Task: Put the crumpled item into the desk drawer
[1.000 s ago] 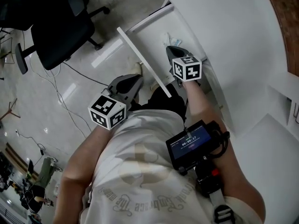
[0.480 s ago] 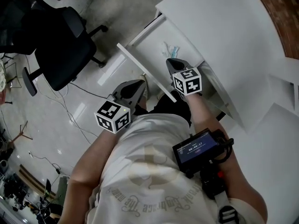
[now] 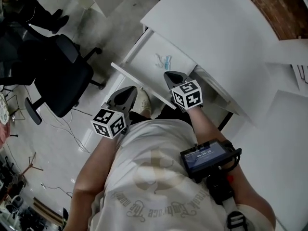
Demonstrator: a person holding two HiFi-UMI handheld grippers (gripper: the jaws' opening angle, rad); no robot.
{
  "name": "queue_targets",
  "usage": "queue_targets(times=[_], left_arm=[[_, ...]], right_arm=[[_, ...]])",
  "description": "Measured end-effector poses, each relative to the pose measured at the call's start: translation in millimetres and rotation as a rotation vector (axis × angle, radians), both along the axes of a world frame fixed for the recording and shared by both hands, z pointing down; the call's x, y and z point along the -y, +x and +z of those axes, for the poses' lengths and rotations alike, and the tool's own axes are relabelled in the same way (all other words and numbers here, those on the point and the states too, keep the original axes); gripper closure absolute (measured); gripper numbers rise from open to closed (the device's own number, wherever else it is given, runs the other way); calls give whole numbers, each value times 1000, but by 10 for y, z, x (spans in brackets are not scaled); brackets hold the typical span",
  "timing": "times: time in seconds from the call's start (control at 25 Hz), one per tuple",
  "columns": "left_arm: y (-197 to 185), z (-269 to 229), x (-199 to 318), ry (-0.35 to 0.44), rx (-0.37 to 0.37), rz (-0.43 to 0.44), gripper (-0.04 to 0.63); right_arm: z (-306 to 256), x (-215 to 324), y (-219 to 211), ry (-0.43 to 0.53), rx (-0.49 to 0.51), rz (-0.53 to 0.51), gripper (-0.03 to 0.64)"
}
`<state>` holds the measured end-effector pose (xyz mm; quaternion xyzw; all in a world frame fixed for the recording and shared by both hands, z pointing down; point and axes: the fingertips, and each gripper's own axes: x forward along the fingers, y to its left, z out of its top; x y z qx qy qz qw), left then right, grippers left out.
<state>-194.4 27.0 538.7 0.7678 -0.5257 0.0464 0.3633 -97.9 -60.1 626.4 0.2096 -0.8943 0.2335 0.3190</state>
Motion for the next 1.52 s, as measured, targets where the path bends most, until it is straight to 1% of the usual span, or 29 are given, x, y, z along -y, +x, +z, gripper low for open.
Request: queue_targets(times=[0.16,0.48,0.72,0.96,1.16,1.32,1.52], left_arm=[[57,-91,87,19,6,28,572],[281,-285,204,55,22,123,572],[423,-457,291,96,41,150,572],[525,-651,387,149,50,187,572],[639,-757,360,173,47,211,572],[603,-797,387,191,54,227,572],[610,-787,371,192,61,256,572]], right_arm=[[-222,21,53,20,34,21,595],[-715,104,173,87,120,81,595],[-974,47,302,122,154,70,595],[-1189,21,439,141,194,104,595],[-1297,-93,626,149,204,134,595],[-1362,-106,656,175,206,152,595],[-1394,-172,709,185,211,173,595]])
